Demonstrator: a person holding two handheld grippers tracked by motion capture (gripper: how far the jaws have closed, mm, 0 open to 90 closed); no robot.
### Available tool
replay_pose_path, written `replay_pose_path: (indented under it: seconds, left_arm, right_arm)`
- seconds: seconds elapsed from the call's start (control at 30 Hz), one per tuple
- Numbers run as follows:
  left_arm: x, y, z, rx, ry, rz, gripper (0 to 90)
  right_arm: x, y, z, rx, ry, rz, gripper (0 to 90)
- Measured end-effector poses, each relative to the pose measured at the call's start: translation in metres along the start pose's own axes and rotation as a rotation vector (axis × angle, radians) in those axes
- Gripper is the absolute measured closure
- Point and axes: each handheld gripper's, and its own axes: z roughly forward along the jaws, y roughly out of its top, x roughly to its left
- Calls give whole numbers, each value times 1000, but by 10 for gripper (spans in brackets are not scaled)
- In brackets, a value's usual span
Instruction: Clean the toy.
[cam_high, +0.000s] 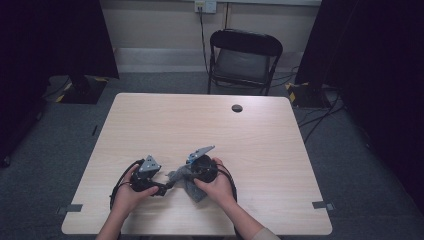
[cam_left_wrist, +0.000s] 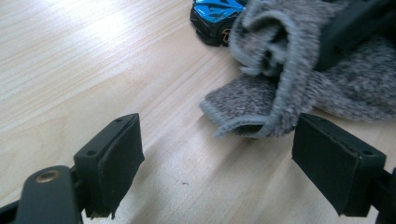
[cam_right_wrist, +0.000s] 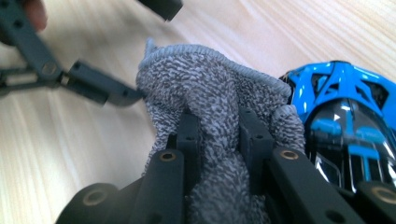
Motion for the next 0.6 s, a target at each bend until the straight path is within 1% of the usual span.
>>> replay_pose_path:
  seconds: [0.03,0.17,0.27,0.37,0.43,0.47,0.53,0.57,0.6]
  left_arm:
    - [0,0,1,-1,1,0,156]
    - [-1,0,2,6,-1,2,155]
    - [-1,1,2,6,0,12,154]
    - [-1,1,2,4,-3,8,154]
    - [-1,0,2,10,0,15,154]
    - [-1,0,3,9,-2,8,154]
    - [0,-1,3,7,0,3,154]
    - [0,-1,3,8,3,7,154]
    - [0,-1,3,8,5,7,154]
  right_arm:
    - [1,-2,-2,2,-3,-11,743]
    - [1,-9,-8,3,-4,-29,744]
    - [0,-10,-9,7,-1,-30,744]
    - [1,-11,-10,10,-3,-35,744]
    - [2,-12,-12,12,-3,-37,743]
    - [2,-12,-14,19,-3,-36,744]
    - [4,-12,-16,4,5,-30,743]
    - [4,-11,-17,-6,11,-29,742]
    - [4,-8,-19,-26,12,-29,741]
